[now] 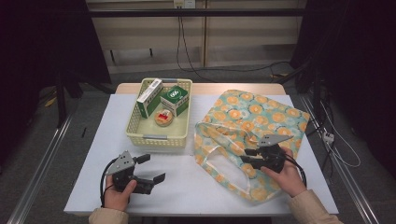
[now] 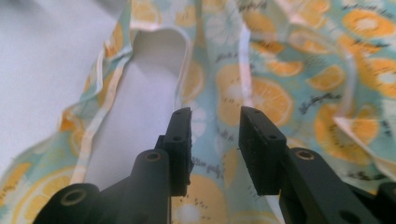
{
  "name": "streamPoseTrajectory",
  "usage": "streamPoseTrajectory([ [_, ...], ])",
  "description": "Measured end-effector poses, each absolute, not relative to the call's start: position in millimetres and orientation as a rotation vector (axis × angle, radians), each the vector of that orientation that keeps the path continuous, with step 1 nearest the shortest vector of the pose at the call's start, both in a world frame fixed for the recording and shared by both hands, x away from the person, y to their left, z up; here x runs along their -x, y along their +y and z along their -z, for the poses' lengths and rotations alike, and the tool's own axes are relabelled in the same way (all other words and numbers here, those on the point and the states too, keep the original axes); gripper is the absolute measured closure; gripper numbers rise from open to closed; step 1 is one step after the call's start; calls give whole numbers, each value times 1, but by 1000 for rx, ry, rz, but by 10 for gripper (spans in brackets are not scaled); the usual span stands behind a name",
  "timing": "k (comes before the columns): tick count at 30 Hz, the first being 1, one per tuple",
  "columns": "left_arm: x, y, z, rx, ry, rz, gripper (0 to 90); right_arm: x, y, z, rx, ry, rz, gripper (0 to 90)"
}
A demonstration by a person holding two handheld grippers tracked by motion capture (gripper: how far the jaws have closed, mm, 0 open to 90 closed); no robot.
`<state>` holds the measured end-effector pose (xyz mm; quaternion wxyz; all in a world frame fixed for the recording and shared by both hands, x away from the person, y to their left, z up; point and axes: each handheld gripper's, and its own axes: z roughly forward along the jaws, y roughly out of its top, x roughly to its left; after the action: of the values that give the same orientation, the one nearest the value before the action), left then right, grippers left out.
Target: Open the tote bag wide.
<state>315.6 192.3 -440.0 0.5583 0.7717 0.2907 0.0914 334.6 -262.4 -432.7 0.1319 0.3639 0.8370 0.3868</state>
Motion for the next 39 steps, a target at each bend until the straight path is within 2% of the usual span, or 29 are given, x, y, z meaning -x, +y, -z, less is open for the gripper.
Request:
streamPoseTrajectory([
  [4, -316, 192, 440, -1824, 686, -213, 46, -340, -259, 446, -1065, 2438, -1023, 575],
  [9, -316, 191, 441, -1827, 687, -213, 46, -346, -260, 453, -1075, 2452, -991, 554],
  [12, -316, 191, 441, -1829, 684, -211, 46, -347, -260, 455, -1065, 2442, -1004, 635],
  [19, -315, 190, 441, -1828, 685, -210, 46, -354, -262, 455, -1098, 2410, -1002, 895],
  [25, -316, 191, 441, -1830, 682, -210, 46, -358, -262, 452, -1152, 2418, -1027, 900],
  [34, -316, 194, 440, -1813, 697, -211, 46, -354, -258, 413, -1162, 2402, -1274, 900],
  [39, -316, 194, 440, -1817, 690, -212, 46, -364, -257, 401, -1144, 2414, -1259, 900],
])
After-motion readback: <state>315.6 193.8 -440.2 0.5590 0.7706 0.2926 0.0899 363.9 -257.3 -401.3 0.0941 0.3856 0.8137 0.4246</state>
